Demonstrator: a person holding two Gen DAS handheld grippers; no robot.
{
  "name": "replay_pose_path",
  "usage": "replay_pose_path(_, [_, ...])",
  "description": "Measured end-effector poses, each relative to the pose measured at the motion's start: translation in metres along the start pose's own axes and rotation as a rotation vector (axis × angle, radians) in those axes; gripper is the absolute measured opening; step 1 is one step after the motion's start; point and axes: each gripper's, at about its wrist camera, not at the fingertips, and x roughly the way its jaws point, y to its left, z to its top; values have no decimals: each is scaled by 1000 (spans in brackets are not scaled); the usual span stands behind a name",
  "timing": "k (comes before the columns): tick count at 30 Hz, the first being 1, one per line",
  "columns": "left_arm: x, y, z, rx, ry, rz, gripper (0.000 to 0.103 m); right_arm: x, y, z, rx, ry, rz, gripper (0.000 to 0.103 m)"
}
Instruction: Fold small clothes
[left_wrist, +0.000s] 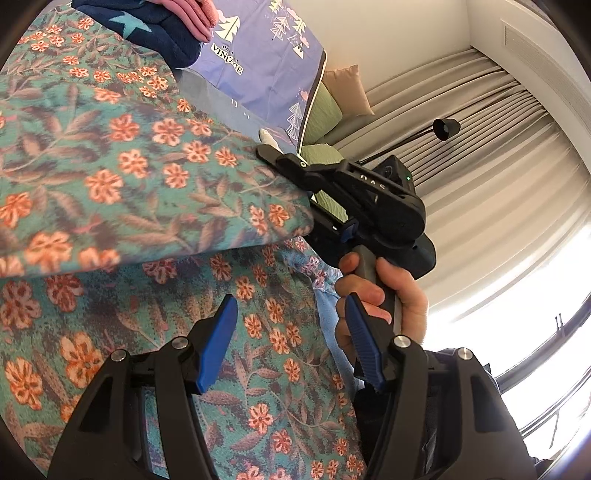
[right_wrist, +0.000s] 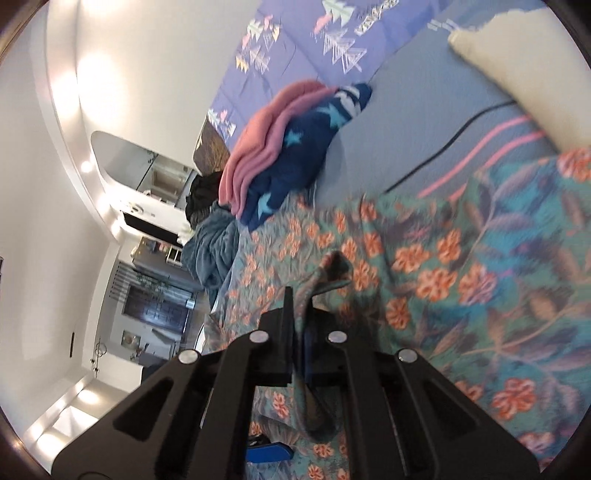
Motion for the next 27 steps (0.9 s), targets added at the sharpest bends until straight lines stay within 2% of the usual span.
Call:
replay_pose_path(2, [-3, 0, 1, -6, -7, -1, 61, 1, -2, 0, 3, 0, -6, 4])
replay_pose_path(4, [-17, 0, 5, -4, -48, 9, 61, -2, -1, 0, -13, -15, -8, 4])
replay_pose_path(9, [-92, 11, 30, 1, -260, 57, 61, -5, 7, -1, -65, -34, -8, 4])
replay_pose_path(11, [-136, 27, 44, -37, -374, 139, 61, 0, 4, 0, -55, -24, -24, 4])
replay_pose_path(12, [-150, 33, 49, -53, -406, 212, 61, 1, 2, 0, -50, -21, -26, 4])
replay_pose_path(13, [-166, 41, 56, -73, -433, 350, 61, 3, -1, 0, -40, -17, -29, 4])
replay_pose_path(14, [-176, 51, 61, -98, -443, 456, 61, 3, -3, 1, -32, -15, -30, 4])
replay_pose_path(15, [-184, 65, 64, -137, -443, 532, 61, 4, -4, 1, -27, -12, -30, 5])
replay_pose_path(16, [-188, 79, 65, -178, -436, 539, 61, 5, -4, 1, -26, -11, -32, 5])
replay_pose_path(18, [-193, 103, 62, -266, -441, 494, 61, 4, -4, 0, -28, -11, -36, 5])
replay_pose_path(20, [-196, 114, 62, -283, -454, 504, 61, 4, -2, -1, -38, -15, -31, 5])
replay_pose_path(24, [-201, 113, 68, -234, -480, 598, 61, -2, 12, -4, -80, -38, -3, 5])
replay_pose_path(26, [-202, 113, 69, -220, -508, 696, 61, -7, 18, -5, -98, -63, 7, 5])
replay_pose_path(27, [-204, 112, 66, -224, -516, 712, 61, -11, 21, -6, -106, -79, 12, 5])
